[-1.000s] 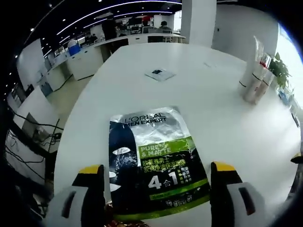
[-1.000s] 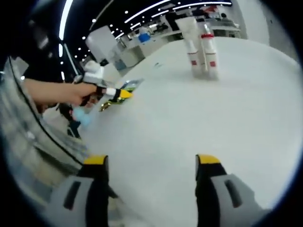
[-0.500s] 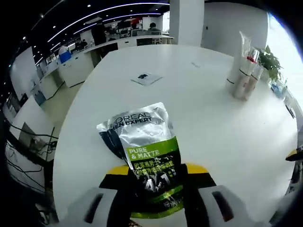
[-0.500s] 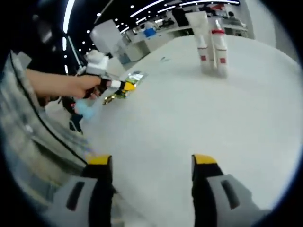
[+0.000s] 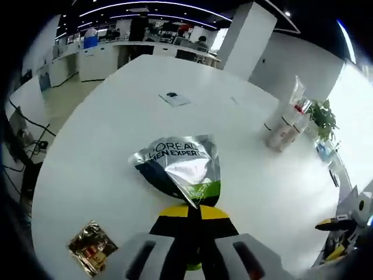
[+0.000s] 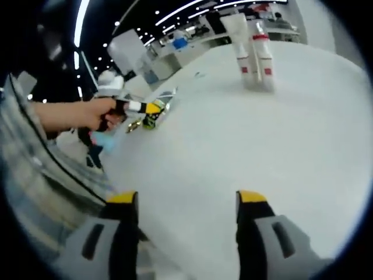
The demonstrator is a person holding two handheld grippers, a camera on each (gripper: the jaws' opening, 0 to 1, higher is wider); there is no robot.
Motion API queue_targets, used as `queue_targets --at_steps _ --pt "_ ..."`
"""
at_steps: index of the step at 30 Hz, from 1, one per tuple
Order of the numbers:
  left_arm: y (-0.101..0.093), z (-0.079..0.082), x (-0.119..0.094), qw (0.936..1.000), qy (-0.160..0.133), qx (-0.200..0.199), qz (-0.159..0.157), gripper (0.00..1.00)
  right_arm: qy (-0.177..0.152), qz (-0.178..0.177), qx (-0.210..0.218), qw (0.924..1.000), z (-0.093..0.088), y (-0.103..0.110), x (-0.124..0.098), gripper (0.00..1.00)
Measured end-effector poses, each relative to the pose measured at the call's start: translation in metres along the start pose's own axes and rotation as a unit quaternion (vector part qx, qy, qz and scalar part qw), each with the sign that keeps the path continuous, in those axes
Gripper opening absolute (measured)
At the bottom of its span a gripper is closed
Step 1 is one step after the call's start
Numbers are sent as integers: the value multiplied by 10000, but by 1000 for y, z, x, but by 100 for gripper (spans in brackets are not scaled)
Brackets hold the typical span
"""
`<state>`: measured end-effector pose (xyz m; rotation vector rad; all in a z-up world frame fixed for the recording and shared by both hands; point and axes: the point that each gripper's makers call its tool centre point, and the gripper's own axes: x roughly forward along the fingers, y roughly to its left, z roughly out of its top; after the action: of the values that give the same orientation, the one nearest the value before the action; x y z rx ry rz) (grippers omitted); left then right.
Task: Arrange the skincare products in the storage area until every visible bottle or jar stands upright without overlapping.
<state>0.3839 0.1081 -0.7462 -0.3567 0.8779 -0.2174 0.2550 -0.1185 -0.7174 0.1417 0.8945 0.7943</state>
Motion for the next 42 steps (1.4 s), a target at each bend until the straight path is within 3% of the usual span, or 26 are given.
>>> queue_targets --at_steps 2,7,10,16,19,26,29,30,34,35,42 --pt "-12 -3 -7 9993 -135 -250 -227 0 39 114 -103 9999 3 5 4 66" --pt "-43 -20 -26 9975 -215 -159 -655 0 -23 280 -125 9995 17 11 11 67" --pt "-58 -20 -41 9944 -356 -258 -965 0 -141 407 -89 9990 30 17 15 67" --pt "-88 -21 -86 9860 -651 -193 -1520 0 -416 671 221 9966 56 26 22 70" --pt "-97 -21 -110 9833 -763 -99 -1651 0 -639 905 528 9924 75 33 23 71" --pt "-96 -27 -136 9838 -799 186 -1596 1 -931 1667 1066 9758 106 59 23 72" --pt "-94 -30 -139 9842 -771 200 -1580 1 -1038 2072 1332 9636 117 76 20 72" --pt "-94 -30 -140 9844 -773 189 -1568 1 -1078 2284 1467 9564 122 84 17 72" --pt "-91 -30 -140 9855 -778 220 -1494 1 -1176 2642 1703 9420 131 99 12 72" --pt "-90 -30 -140 9859 -764 213 -1476 1 -1206 2804 1807 9350 136 106 10 72" --pt "-97 -33 -140 9858 -673 419 -1477 1 -1189 3175 1986 9196 147 124 7 72"
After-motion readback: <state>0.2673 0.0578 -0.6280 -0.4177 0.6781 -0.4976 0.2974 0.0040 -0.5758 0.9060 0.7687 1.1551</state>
